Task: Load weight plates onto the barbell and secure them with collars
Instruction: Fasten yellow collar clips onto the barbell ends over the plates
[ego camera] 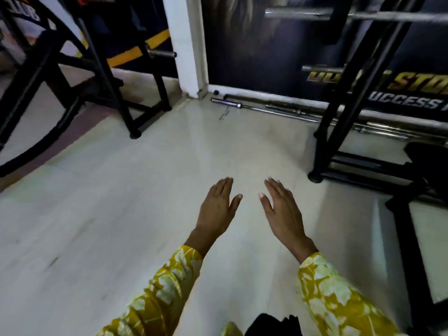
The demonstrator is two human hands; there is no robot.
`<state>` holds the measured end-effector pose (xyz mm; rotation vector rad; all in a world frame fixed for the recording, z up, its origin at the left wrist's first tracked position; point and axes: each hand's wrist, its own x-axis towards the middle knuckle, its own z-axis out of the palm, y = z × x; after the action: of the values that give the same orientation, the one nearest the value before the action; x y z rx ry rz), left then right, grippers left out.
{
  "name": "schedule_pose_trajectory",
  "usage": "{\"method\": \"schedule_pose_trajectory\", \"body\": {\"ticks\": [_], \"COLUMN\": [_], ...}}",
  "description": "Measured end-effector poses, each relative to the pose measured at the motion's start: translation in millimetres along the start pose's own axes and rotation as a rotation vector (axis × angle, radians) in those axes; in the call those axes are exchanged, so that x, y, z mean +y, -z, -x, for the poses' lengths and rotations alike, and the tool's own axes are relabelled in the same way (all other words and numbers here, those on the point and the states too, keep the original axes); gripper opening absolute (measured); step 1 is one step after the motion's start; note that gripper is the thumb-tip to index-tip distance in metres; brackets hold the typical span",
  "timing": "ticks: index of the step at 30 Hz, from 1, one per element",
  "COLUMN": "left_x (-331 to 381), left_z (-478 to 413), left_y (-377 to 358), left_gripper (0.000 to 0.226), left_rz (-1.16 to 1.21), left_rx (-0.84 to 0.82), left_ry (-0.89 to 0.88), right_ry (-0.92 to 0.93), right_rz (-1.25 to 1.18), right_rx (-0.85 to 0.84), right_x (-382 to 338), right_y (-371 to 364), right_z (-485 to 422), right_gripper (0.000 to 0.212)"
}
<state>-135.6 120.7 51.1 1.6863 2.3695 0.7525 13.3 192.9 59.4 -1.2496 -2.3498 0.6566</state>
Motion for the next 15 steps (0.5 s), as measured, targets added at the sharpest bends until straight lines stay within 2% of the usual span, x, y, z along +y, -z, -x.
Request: {"method": "schedule_pose_trajectory", "body": {"ticks": [5,8,15], "left_x": [-2,12,80], "left_z": [-158,-259,-486], "left_y": [-24,-37,-48], "left_gripper": [0.053,0.052,0.054], "left_rz": [0.039,0.042,0.104], "left_rx": [-0.05,-0.024,-0.014], "left_ry": [-0.169,-0.272,-0.43], "right_ry": [-0.129,-0.159,-0.203], "right_rz": [0.019,0.02,0.045], "right_rx": [0.139,0.206,0.438], "right_x": [39,65,112], "right_y": [8,23,110], "right_z": [-115,-201,-395], "right_gripper": [0.046,0.045,0.044]}}
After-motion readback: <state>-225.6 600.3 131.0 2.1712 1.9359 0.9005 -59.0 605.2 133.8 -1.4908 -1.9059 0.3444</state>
